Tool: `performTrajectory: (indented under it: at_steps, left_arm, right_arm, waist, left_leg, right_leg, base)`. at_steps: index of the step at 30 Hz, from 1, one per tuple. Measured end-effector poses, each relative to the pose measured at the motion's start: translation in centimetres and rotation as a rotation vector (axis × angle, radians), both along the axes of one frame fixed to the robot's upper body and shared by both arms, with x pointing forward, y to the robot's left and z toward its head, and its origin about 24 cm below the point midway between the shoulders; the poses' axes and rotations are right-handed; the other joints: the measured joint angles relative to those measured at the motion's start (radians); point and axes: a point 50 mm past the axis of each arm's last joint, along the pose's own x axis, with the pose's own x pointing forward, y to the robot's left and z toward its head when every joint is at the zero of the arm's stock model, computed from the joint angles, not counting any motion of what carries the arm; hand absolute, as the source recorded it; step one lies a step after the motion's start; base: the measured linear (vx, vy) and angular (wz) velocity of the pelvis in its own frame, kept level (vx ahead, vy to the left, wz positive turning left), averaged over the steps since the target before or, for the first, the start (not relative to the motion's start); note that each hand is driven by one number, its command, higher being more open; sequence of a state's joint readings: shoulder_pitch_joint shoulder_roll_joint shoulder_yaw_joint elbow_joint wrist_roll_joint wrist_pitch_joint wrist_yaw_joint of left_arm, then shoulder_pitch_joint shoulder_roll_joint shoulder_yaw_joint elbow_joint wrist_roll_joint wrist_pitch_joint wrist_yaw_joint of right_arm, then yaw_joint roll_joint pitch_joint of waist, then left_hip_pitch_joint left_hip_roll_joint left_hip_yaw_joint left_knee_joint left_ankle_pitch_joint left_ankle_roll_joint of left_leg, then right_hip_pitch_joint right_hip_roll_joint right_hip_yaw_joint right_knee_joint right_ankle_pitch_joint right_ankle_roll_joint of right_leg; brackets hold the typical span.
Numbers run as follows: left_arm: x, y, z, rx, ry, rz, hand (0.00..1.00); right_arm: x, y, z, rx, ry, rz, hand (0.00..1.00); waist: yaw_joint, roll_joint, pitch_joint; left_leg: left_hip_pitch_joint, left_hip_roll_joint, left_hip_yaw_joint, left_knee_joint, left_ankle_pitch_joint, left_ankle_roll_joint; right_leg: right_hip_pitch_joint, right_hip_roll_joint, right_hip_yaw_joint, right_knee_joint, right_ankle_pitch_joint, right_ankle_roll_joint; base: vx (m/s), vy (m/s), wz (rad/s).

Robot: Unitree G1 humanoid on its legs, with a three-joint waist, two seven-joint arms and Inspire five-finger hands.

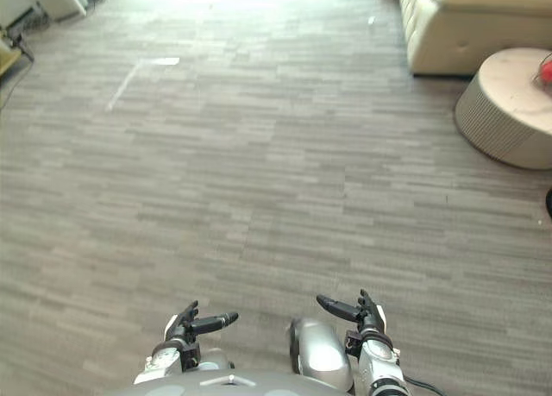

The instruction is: Pick up cushions and gather them together orderly.

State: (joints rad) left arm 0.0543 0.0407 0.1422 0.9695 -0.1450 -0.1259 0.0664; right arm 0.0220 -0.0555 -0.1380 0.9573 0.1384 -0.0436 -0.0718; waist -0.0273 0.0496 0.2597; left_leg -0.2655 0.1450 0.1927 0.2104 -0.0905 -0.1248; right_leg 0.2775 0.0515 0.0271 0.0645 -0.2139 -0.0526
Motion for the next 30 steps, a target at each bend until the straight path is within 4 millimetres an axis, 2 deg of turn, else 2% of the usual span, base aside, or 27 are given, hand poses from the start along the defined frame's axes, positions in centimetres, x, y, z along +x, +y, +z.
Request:
performTrajectory:
  at_steps: [1, 2, 3, 4, 5, 6, 7, 8, 9, 10, 11, 12, 13, 14, 15, 16, 17, 18, 19, 20, 21, 22, 23, 25, 26, 29, 30]
  left_arm:
    - [-0.1, 0.2, -0.1, 0.004, 0.009, 0.005, 1.0]
    - [-0.2, 0.4, -0.1, 0.008, 0.011, 0.005, 1.0]
    - [-0.3, 0.2, -0.2, 0.008, 0.019, -0.005, 1.0]
    - [-0.3, 0.6, -0.1, 0.017, 0.023, -0.017, 1.0]
    - [-0.4, 0.9, -0.2, 0.024, 0.03, -0.021, 1.0]
    - [-0.5, 1.3, -0.2, 0.035, 0.037, -0.022, 1.0]
    - [-0.6, 1.6, -0.2, 0.043, 0.047, -0.023, 1.0]
    - [-0.8, 1.8, -0.3, 0.047, 0.062, -0.024, 1.0]
    - [-1.0, 1.6, -0.6, 0.045, 0.094, -0.025, 1.0]
    - [-1.1, 1.4, -0.7, 0.049, 0.103, -0.04, 1.0]
    - [-1.2, 1.0, -0.8, 0.05, 0.113, -0.072, 1.0]
    - [-1.2, 0.8, -0.8, 0.049, 0.115, -0.089, 1.0]
    - [-1.2, 0.6, -0.8, 0.048, 0.115, -0.098, 1.0]
    - [-1.1, 0.5, -0.9, 0.048, 0.118, -0.107, 1.0]
    - [-1.0, 0.5, -0.9, 0.05, 0.119, -0.112, 1.0]
    - [-1.0, 0.5, -0.9, 0.05, 0.123, -0.124, 1.0]
    - [-1.3, 0.5, -1.0, 0.046, 0.134, -0.125, 1.0]
    - [-1.2, 0.2, -1.1, 0.035, 0.138, -0.134, 1.0]
    - [-0.8, -0.2, -1.0, 0.021, 0.125, -0.148, 1.0]
    - [-0.7, -0.5, -1.0, 0.014, 0.121, -0.161, 1.0]
    - [-0.7, -0.7, -1.0, 0.009, 0.121, -0.157, 1.0]
    - [-0.9, -0.9, -1.1, -0.001, 0.115, -0.139, 1.0]
    - [-0.6, -1.0, -0.9, -0.014, 0.096, -0.107, 1.0]
    - [-0.2, -1.2, -0.6, -0.04, 0.048, -0.044, 1.0]
    - [-0.5, -0.6, -0.4, -0.036, 0.038, 0.0, 1.0]
    - [-0.4, 0.3, 0.0, -0.027, -0.008, 0.064, 1.0]
    - [-0.2, 0.5, 0.2, -0.023, -0.028, 0.083, 1.0]
  right_arm:
    - [-0.6, 0.0, -0.2, 0.0, 0.017, -0.003, 1.0]
    - [-1.0, 0.0, -0.3, 0.0, 0.026, -0.007, 1.0]
    - [-2.1, 0.0, -0.7, 0.0, 0.052, -0.018, 1.0]
    - [-2.6, 0.0, -0.8, 0.003, 0.067, -0.021, 1.0]
    - [-2.8, 0.0, -1.0, 0.014, 0.075, -0.044, 1.0]
    - [-2.8, 0.3, -1.0, 0.022, 0.079, -0.05, 1.0]
    - [-2.7, 0.5, -1.0, 0.03, 0.075, -0.055, 1.0]
    - [-2.6, 0.6, -1.0, 0.036, 0.073, -0.056, 1.0]
    - [-2.0, 0.6, -0.8, 0.035, 0.053, -0.045, 1.0]
    - [-1.7, 0.5, -0.7, 0.033, 0.043, -0.038, 1.0]
    - [-1.4, 0.2, -0.5, 0.017, 0.025, -0.018, 1.0]
    - [-1.1, 0.0, -0.4, 0.012, 0.011, -0.013, 1.0]
    - [-0.3, -0.2, -0.1, 0.007, -0.014, -0.008, 1.0]
    - [0.3, -0.3, 0.2, 0.005, -0.032, -0.007, 1.0]
    - [0.5, -0.3, 0.3, 0.005, -0.036, -0.006, 1.0]
    - [0.7, -0.4, 0.4, 0.002, -0.043, -0.002, 1.0]
    - [0.5, -0.6, 0.3, 0.0, -0.032, -0.006, 1.0]
    - [0.4, -0.8, 0.2, 0.001, -0.024, -0.02, 1.0]
    - [0.4, -1.2, 0.2, -0.01, -0.019, -0.028, 1.0]
    - [-0.1, -1.6, 0.0, -0.013, 0.001, -0.061, 1.0]
    - [-0.6, -1.8, -0.1, -0.007, 0.017, -0.083, 1.0]
    - [-0.9, -2.1, -0.2, -0.01, 0.021, -0.089, 1.0]
    - [-0.9, -2.2, -0.1, -0.016, 0.021, -0.083, 1.0]
    - [-1.1, -2.8, 0.0, -0.032, 0.026, -0.082, 1.0]
    - [-1.2, -2.7, 0.0, -0.029, 0.03, -0.081, 1.0]
    - [-1.3, -2.0, 0.0, -0.027, 0.022, -0.054, 1.0]
    - [-1.4, -1.9, -0.1, -0.022, 0.03, -0.05, 1.0]
  waist:
    - [0.008, -0.004, -0.004]
    - [0.013, -0.014, -0.012]
    - [0.016, -0.028, -0.047]
    - [0.016, -0.05, -0.061]
    - [0.016, -0.068, -0.067]
    - [0.014, -0.093, -0.07]
    - [0.006, -0.109, -0.068]
    - [-0.006, -0.116, -0.062]
    - [-0.009, -0.103, -0.05]
    - [-0.009, -0.094, -0.047]
    - [-0.016, -0.068, -0.042]
    - [-0.024, -0.06, -0.04]
    - [-0.036, -0.041, -0.039]
    - [-0.044, -0.041, -0.035]
    - [-0.046, -0.044, -0.033]
    - [-0.055, -0.067, -0.021]
    - [-0.07, -0.076, -0.018]
    - [-0.07, -0.07, -0.012]
    - [-0.064, -0.062, 0.0]
    - [-0.072, -0.062, 0.006]
    - [-0.076, -0.057, 0.004]
    - [-0.082, -0.041, -0.003]
    - [-0.089, -0.027, 0.003]
    - [-0.077, 0.008, 0.019]
    - [-0.063, 0.008, 0.018]
    - [-0.038, -0.011, 0.016]
    - [-0.026, -0.017, 0.016]
  left_leg:
    - [0.002, -0.01, -0.015, 0.01, 0.074, 0.039]
    - [0.004, -0.018, -0.014, 0.023, 0.101, 0.05]
    - [-0.015, -0.051, -0.014, 0.091, 0.124, 0.094]
    - [-0.017, -0.069, -0.004, 0.134, 0.072, 0.123]
    - [0.002, -0.087, 0.012, 0.15, 0.037, 0.125]
    - [0.036, -0.116, 0.02, 0.15, 0.006, 0.134]
    - [0.067, -0.137, 0.019, 0.149, -0.021, 0.144]
    - [0.113, -0.152, 0.01, 0.144, -0.054, 0.155]
    - [0.231, -0.153, 0.006, 0.121, -0.113, 0.157]
    - [0.281, -0.151, 0.005, 0.091, -0.12, 0.155]
    - [0.364, -0.138, -0.004, 0.028, -0.135, 0.158]
    - [0.396, -0.125, -0.011, 0.004, -0.144, 0.155]
    - [0.439, -0.102, -0.016, -0.025, -0.158, 0.142]
    - [0.481, -0.08, -0.016, -0.053, -0.178, 0.131]
    - [0.493, -0.077, -0.016, -0.06, -0.183, 0.13]
    - [0.555, -0.074, -0.019, -0.108, -0.196, 0.118]
    - [0.608, -0.073, -0.04, -0.145, -0.196, 0.115]
    - [0.626, -0.059, -0.053, -0.152, -0.188, 0.121]
    - [0.634, -0.057, -0.066, -0.143, -0.15, 0.106]
    - [0.653, -0.062, -0.081, -0.108, -0.118, 0.056]
    - [0.657, -0.06, -0.089, -0.065, -0.103, 0.029]
    - [0.625, -0.044, -0.111, 0.068, -0.084, -0.017]
    - [0.513, -0.017, -0.158, 0.34, -0.025, -0.141]
    - [0.329, 0.055, -0.157, 0.786, -0.008, -0.141]
    - [0.266, 0.097, -0.105, 0.926, -0.017, -0.133]
    - [0.13, 0.133, 0.021, 0.924, -0.059, -0.073]
    - [0.068, 0.13, 0.075, 0.817, -0.098, -0.024]
  right_leg:
    - [0.043, -0.013, 0.025, -0.007, -0.032, 0.018]
    - [0.051, -0.027, 0.034, -0.003, -0.046, 0.026]
    - [0.035, -0.065, 0.045, 0.07, -0.085, 0.06]
    - [-0.016, -0.094, 0.05, 0.192, -0.108, 0.08]
    - [-0.081, -0.115, 0.051, 0.362, -0.116, 0.094]
    - [-0.156, -0.135, 0.049, 0.559, -0.089, 0.137]
    - [-0.21, -0.154, 0.043, 0.703, -0.022, 0.183]
    - [-0.263, -0.175, 0.029, 0.853, 0.087, 0.199]
    - [-0.352, -0.187, -0.017, 1.032, 0.033, 0.126]
    - [-0.379, -0.189, -0.04, 1.04, 0.004, 0.103]
    - [-0.439, -0.182, -0.093, 1.002, -0.049, 0.061]
    - [-0.479, -0.17, -0.127, 0.958, -0.071, 0.051]
    - [-0.552, -0.149, -0.164, 0.87, -0.087, 0.047]
    - [-0.63, -0.135, -0.192, 0.727, -0.073, 0.064]
    - [-0.646, -0.135, -0.197, 0.68, -0.061, 0.074]
    - [-0.677, -0.143, -0.206, 0.388, 0.061, 0.103]
    - [-0.66, -0.151, -0.227, 0.344, 0.251, 0.09]
    - [-0.659, -0.137, -0.238, 0.375, 0.23, 0.007]
    - [-0.678, -0.145, -0.236, 0.47, 0.161, -0.003]
    - [-0.683, -0.168, -0.234, 0.573, 0.077, -0.02]
    - [-0.676, -0.173, -0.235, 0.613, 0.034, -0.038]
    - [-0.633, -0.163, -0.24, 0.614, -0.03, -0.034]
    - [-0.569, -0.146, -0.245, 0.58, -0.061, -0.03]
    - [-0.436, -0.073, -0.244, 0.478, -0.067, -0.032]
    - [-0.351, -0.043, -0.232, 0.416, -0.069, -0.039]
    - [-0.185, -0.018, -0.182, 0.269, -0.069, -0.046]
    - [-0.115, -0.016, -0.157, 0.199, -0.056, -0.034]
  base:
    - [0.47, 0.168, -0.5]
    - [0.64, 0.214, -0.55]
    - [0.53, 0.171, -0.39]
    - [0.79, 0.268, -0.38]
    - [0.75, 0.28, -0.22]
    - [0.74, 0.266, -0.05]
    - [0.48, 0.169, 0.17]
    - [0.7, 0.159, 0.2]
    - [0.46, 0.084, 0.13]
    - [0.69, 0.105, 0.04]
    - [0.48, 0.015, 0.11]
    - [0.7, -0.009, 0.18]
    - [0.7, -0.07, 0.17]
    - [0.59, -0.094, 0.12]
    - [0.63, -0.154, 0.24]
    - [0.69, -0.225, 0.42]
    - [0.71, -0.25, 0.44]
    - [0.75, -0.273, 0.23]
    - [0.74, -0.282, 0.07]
    - [0.71, -0.281, 0.03]
    - [0.68, -0.287, 0.03]
    - [0.62, -0.265, 0.02]
    - [0.6, -0.251, 0.04]
    - [0.53, -0.165, -0.29]
    - [0.61, -0.114, -0.7]
    - [0.44, -0.041, -0.5]
    - [0.53, -0.009, -0.48]
